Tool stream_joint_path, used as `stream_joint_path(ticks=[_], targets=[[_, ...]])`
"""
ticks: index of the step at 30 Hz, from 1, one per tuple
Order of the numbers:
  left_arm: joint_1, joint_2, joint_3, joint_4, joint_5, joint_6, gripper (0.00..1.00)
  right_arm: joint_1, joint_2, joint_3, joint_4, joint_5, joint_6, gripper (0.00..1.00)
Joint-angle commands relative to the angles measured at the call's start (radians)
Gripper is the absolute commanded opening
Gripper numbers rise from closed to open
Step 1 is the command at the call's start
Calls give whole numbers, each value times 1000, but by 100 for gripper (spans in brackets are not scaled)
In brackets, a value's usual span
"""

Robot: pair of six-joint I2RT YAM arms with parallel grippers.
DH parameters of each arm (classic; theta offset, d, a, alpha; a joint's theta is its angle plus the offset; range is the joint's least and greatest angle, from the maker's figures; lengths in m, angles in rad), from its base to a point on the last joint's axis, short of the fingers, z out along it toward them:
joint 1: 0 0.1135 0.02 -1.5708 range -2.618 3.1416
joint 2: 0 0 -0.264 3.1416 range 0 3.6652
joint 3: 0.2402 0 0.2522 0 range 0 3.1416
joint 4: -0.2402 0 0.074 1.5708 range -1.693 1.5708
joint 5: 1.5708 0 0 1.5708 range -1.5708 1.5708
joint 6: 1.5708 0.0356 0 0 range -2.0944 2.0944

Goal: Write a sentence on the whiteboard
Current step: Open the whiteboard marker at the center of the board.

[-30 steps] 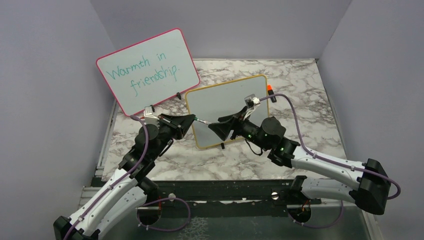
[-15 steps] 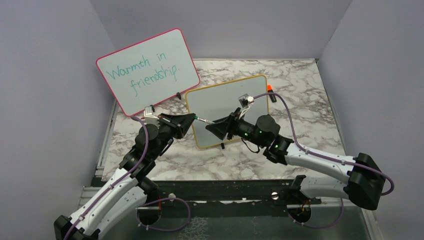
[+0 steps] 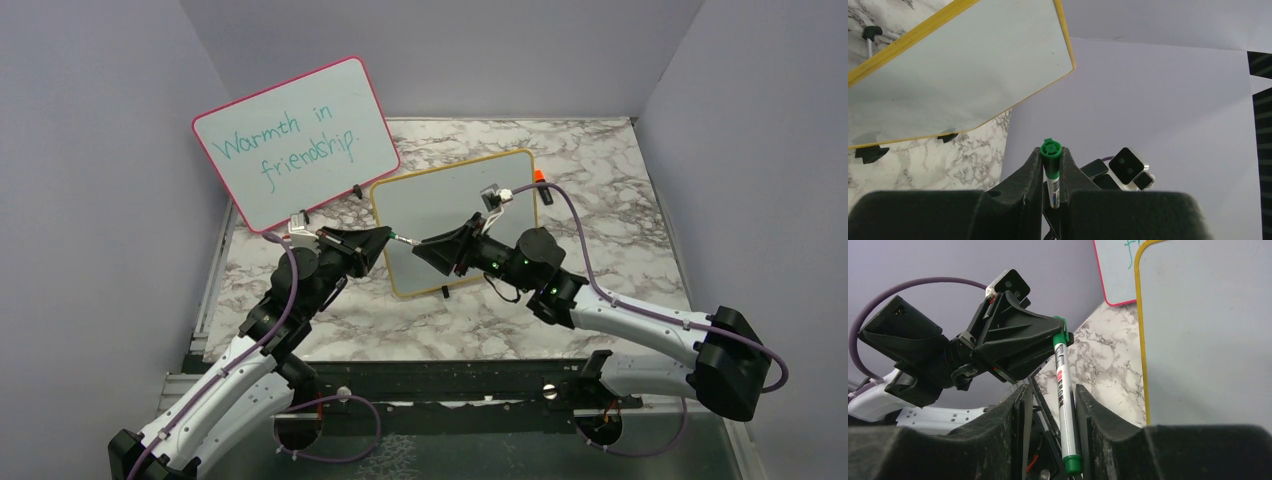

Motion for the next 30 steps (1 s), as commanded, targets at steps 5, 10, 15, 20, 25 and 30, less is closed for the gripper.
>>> stream_joint_path(ticks=[5, 10, 15, 20, 25, 30], targets=[[-3, -2, -4, 17, 3, -40, 0, -11, 8, 25, 48, -45, 18, 35], [-5, 4, 10, 7, 6, -18, 0, -11, 17, 38, 26, -58, 10, 33], [-3, -5, 19, -14, -9, -5, 0, -11, 19, 50, 0, -63, 1, 32], [-4, -3, 24, -20, -10, -1, 0, -12, 22, 57, -9, -67, -6, 29], [-5, -2, 27, -21, -10, 1, 0, -12, 26, 53, 0, -67, -5, 25], [-3, -2, 28, -21, -11, 7, 0, -12, 32, 55, -5, -67, -10, 19]])
